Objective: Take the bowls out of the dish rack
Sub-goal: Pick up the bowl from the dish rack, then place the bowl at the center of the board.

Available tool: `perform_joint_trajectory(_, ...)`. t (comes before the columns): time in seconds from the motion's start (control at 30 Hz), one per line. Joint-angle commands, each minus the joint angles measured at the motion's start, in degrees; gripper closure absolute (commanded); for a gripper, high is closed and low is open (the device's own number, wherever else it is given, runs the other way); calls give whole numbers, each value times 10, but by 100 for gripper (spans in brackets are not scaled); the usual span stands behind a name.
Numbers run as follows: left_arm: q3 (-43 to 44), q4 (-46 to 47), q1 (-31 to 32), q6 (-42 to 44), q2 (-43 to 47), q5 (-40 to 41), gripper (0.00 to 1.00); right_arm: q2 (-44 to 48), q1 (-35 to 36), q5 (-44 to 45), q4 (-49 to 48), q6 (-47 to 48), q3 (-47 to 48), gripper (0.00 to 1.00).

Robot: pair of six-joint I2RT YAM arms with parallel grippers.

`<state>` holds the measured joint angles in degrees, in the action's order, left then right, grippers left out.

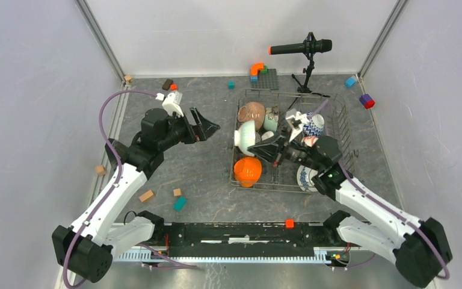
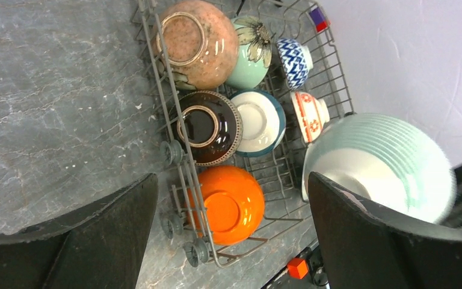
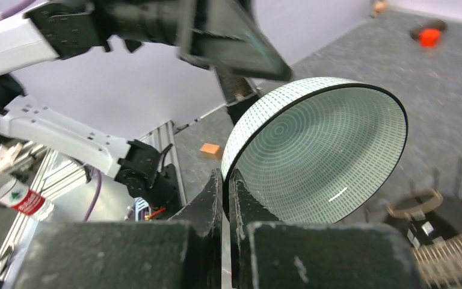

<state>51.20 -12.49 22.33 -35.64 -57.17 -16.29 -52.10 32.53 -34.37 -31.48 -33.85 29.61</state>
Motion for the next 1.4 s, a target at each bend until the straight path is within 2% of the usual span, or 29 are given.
perform_joint_trajectory(0.0, 38, -29, 22, 53, 3, 35, 0, -39, 80, 77, -66, 90, 93, 100)
perform_joint_trajectory(0.1, 47, -56, 43, 88, 38, 93, 0, -50, 101, 102, -61, 112, 93, 100)
perform_joint_trajectory(0.2, 50, -70, 65, 117, 74, 153, 0, -24, 125, 170, 23, 190, 87, 100)
perform_joint_trajectory(0.3, 46, -69, 80, 131, 87, 175, 0, 17, 150, 248, 93, 267, 64, 100)
perform_joint_trajectory(0.37, 40, -55, 82, 129, 79, 167, 0, 49, 161, 283, 110, 294, 40, 100)
perform_joint_trajectory(0.47, 37, -48, 82, 75, 55, 202, 0, 68, 183, 316, 124, 322, 23, 100)
perform_joint_trajectory(0.53, 42, -43, 79, 71, 40, 177, 0, 64, 210, 352, 134, 342, 22, 100)
perform_joint_trajectory(0.67, 26, -8, 78, 100, 36, 72, 0, 45, 273, 437, 145, 390, 19, 100)
perform_joint_trajectory(0.77, 38, 4, 81, 98, 39, 41, 0, 32, 313, 498, 154, 416, 19, 100)
perform_joint_trajectory(0.83, 73, -17, 88, 109, 33, 56, 0, 27, 336, 536, 161, 434, 22, 100)
perform_joint_trajectory(0.9, 136, -85, 102, 136, 6, 99, 0, 20, 356, 563, 175, 454, 33, 100)
perform_joint_trajectory(0.97, 204, -166, 128, 171, -31, 145, 0, 11, 376, 587, 191, 476, 43, 100)
perform_joint_trajectory(1.03, 245, -203, 165, 203, -55, 199, 0, -1, 396, 612, 200, 500, 49, 100)
perform_joint_trajectory(1.13, 251, -210, 212, 240, -64, 244, 0, -25, 428, 654, 214, 536, 60, 100)
perform_joint_trajectory(1.37, 202, -213, 239, 285, -26, 234, 0, -82, 529, 805, 234, 631, 68, 100)
